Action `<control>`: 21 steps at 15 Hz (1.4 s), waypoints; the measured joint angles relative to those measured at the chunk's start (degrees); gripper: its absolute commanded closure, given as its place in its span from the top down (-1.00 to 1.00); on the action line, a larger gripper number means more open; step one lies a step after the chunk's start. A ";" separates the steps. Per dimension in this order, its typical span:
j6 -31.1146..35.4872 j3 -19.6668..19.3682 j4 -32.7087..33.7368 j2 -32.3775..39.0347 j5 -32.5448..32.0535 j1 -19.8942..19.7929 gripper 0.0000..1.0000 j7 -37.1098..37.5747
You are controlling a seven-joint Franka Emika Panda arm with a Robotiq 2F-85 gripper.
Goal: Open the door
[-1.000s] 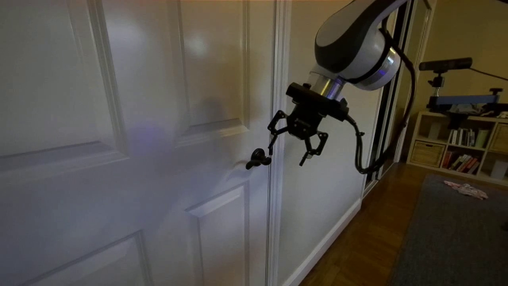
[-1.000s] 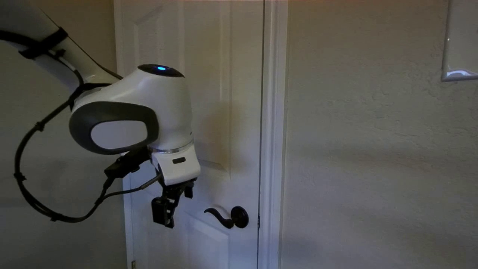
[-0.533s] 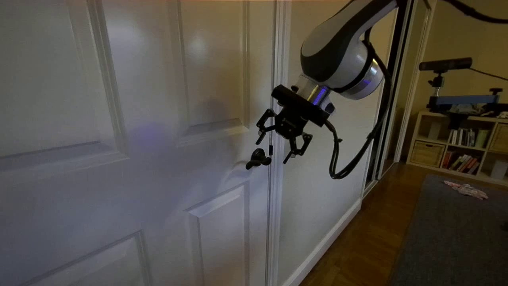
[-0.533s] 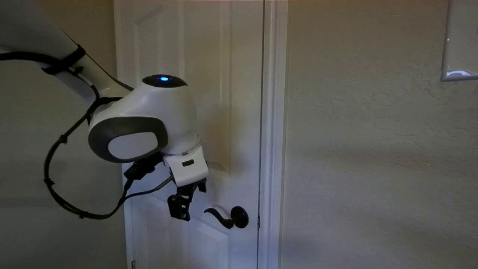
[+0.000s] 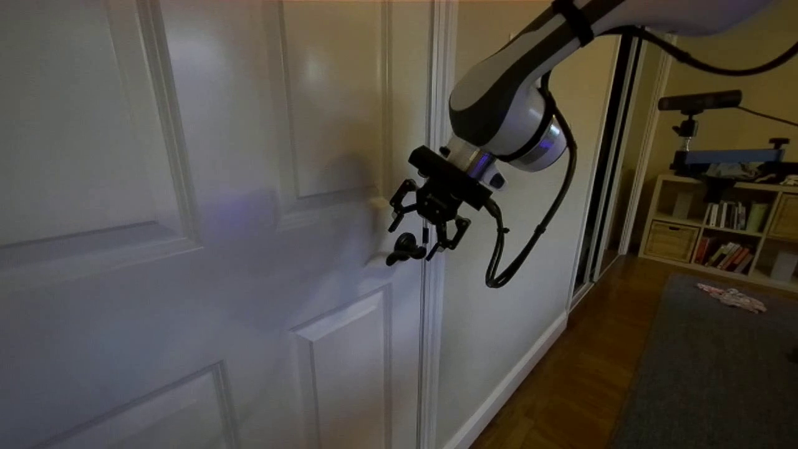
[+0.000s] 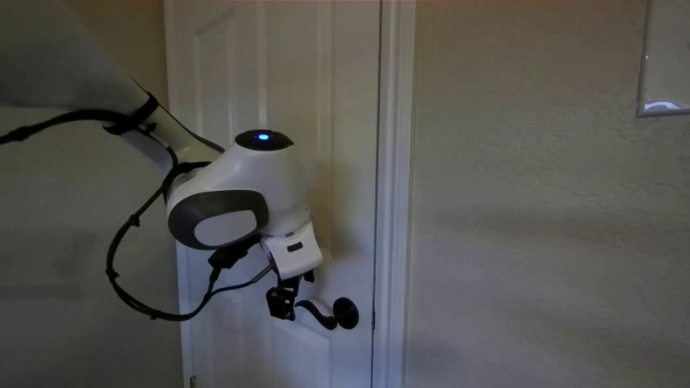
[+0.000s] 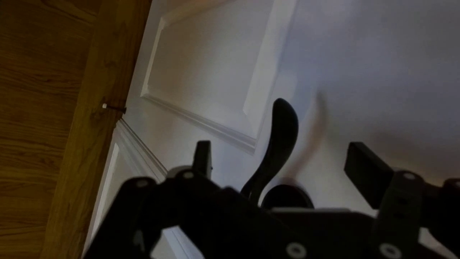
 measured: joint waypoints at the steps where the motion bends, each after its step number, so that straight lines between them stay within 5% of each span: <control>1: -0.01 0.00 0.91 0.87 0.00 -0.17 0.30 0.00; 6: -0.12 0.09 5.39 5.55 0.01 -0.81 -0.09 0.00; 7: -0.14 0.20 6.43 6.61 0.02 -0.94 -0.47 0.00; 9: -0.19 0.49 8.62 8.65 0.02 -1.03 -0.75 0.00; 14: -0.24 1.09 11.46 10.83 -0.06 -1.00 -0.96 -0.03; 16: -0.24 1.16 11.57 10.81 -0.28 -0.96 -0.85 -0.24; 17: -0.24 1.16 11.57 10.78 -0.43 -0.94 -0.35 -0.44; 21: -0.28 1.79 11.49 10.29 -0.59 -0.92 0.01 -2.91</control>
